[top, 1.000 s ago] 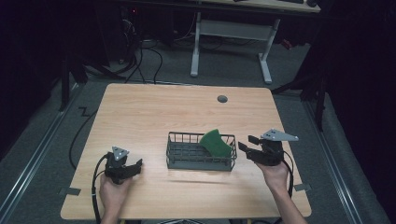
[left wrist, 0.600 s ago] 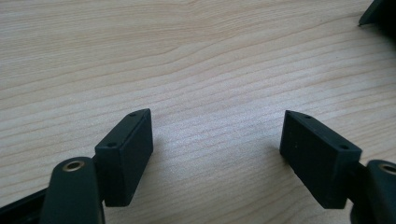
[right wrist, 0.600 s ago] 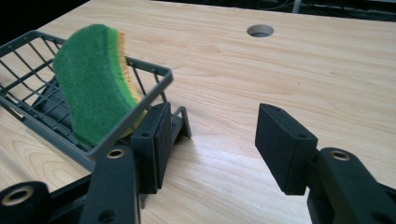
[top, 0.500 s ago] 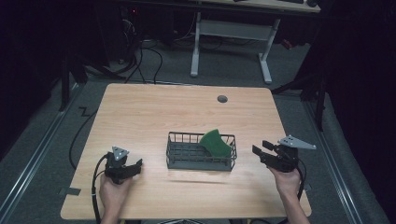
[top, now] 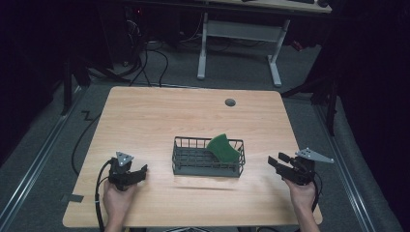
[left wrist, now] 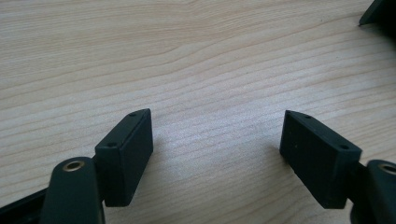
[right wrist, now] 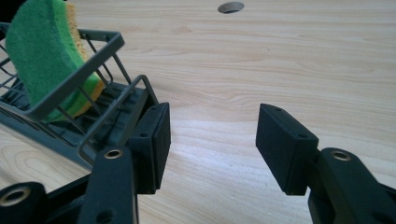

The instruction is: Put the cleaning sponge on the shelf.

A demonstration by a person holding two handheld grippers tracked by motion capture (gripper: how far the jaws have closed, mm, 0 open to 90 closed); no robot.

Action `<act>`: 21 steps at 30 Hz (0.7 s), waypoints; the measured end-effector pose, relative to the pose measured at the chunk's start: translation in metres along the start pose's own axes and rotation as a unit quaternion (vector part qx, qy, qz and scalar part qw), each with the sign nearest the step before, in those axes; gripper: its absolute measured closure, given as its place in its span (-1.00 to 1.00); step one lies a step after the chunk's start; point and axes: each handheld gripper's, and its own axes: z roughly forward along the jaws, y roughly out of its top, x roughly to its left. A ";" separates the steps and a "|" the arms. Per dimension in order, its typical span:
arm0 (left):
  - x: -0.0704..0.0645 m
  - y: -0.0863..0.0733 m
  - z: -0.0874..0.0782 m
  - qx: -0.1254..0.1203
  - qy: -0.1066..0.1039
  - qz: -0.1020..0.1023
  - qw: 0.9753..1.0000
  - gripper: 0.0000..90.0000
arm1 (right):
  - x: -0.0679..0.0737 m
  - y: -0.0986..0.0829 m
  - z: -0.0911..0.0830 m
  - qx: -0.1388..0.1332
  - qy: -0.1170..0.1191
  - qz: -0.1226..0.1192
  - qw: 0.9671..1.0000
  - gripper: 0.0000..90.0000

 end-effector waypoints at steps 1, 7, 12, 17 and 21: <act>0.000 0.000 0.000 0.000 0.000 0.000 1.000 -0.42 | -0.001 -0.002 0.000 0.001 -0.001 0.002 1.000 0.01; 0.000 0.000 0.000 0.000 0.000 0.000 1.000 -0.42 | -0.008 -0.013 0.004 0.009 -0.008 0.015 1.000 0.01; 0.000 0.000 0.000 0.000 0.000 0.000 1.000 -0.42 | -0.014 -0.023 0.009 0.016 -0.012 0.026 0.999 0.01; 0.000 0.000 0.000 0.000 0.000 0.000 1.000 -0.42 | -0.015 -0.028 0.012 0.022 -0.018 0.026 0.999 0.00; 0.000 0.000 0.000 0.000 0.000 0.000 1.000 -0.42 | -0.017 -0.032 0.016 0.029 -0.026 0.028 0.999 -0.01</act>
